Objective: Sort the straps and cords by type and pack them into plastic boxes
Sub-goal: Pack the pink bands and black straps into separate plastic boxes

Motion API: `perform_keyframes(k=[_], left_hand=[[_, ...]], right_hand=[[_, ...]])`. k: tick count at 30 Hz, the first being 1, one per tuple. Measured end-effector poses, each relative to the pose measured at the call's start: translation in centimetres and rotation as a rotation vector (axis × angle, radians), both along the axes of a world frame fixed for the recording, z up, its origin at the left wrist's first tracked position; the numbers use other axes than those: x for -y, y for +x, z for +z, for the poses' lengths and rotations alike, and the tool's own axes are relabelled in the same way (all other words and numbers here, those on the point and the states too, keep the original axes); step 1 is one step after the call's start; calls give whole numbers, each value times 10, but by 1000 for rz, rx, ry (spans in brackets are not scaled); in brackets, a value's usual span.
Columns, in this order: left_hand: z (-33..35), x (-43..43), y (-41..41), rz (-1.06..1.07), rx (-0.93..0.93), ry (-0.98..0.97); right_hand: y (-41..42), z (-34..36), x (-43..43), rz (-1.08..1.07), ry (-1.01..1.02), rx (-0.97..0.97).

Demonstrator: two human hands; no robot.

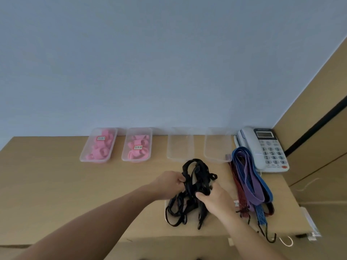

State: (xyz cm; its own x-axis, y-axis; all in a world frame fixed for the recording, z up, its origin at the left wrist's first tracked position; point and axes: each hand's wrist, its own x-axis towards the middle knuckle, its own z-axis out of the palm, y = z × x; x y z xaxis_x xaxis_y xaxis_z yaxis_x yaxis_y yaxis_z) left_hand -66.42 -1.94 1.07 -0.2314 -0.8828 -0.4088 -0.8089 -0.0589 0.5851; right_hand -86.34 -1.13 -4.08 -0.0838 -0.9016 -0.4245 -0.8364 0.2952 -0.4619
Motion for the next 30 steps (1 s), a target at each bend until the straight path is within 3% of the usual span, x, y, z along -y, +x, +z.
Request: perform_keyframes(k=[3,9,11,14,19,22,26,28,30], left_hand=[[6,0,-9,11,2,-8],[23,3,-18,25,-57,-15],[33,3,-21,14,-142,61],[56,2,-27,-80,-221,216],[104,-3,-39,-193,-500,408],[137,-7,-35,-296,-534,393],[181,-12,-18,-371,-685,473],[201,-8,-10,-376,-775,457],[216,-2,-5,-318,-858,413]], right_hand=[[-8,6,4,-38,11,186],[-21,39,23,90,29,284],[-22,63,31,120,81,340],[-25,101,42,-10,128,546],[-13,152,48,-79,59,731],[-11,178,44,-21,17,751],[-15,210,37,145,-141,630],[-13,226,33,190,-247,745],[-6,238,30,244,-263,1010]])
